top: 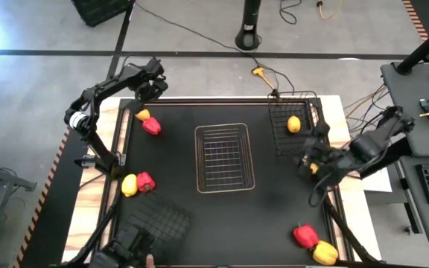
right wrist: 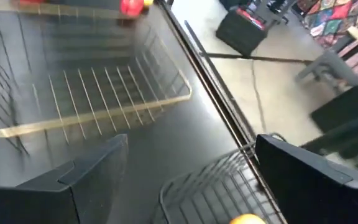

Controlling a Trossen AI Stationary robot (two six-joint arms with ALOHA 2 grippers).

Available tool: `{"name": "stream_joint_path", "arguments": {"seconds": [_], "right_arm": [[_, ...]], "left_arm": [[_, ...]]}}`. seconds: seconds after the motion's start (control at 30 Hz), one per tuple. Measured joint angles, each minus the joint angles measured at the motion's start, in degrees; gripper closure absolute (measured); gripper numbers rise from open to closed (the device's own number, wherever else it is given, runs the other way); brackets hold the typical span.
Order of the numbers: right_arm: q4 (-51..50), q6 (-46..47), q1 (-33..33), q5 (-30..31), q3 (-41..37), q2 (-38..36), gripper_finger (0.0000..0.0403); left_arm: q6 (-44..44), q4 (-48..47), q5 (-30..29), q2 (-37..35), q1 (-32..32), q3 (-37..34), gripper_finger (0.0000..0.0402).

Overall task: Sort produce into baskets
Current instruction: Put the top lemon into the top black wire basket

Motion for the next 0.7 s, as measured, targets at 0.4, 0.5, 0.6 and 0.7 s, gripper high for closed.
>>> {"name": "stream_joint_path", "arguments": {"seconds": [0.4,0.5,0.6,0.7], "right_arm": [[-0.95,1.43,-9.19,-3.22,10.28,-0.51,0.0058],[-1.93,0.62,-11.72,-3.21,11.01,-0.53,0.0058],[-2.83,-0.75,-13.76,-3.24,11.11,-0.51,0.0058],[-3.04,-2.18,-15.75,-3.32,11.0,-0.51,0.0058]], "left_arm": [[-13.95,-14.21,-6.49,7.46,0.38,5.85,0.0153],[-11.36,-15.38,-6.33,11.03,1.32,7.56,0.0153],[-8.75,-15.46,-5.63,14.25,2.4,9.81,0.0153],[-8.86,-15.67,-4.84,16.93,2.65,12.39,0.0153]]}}
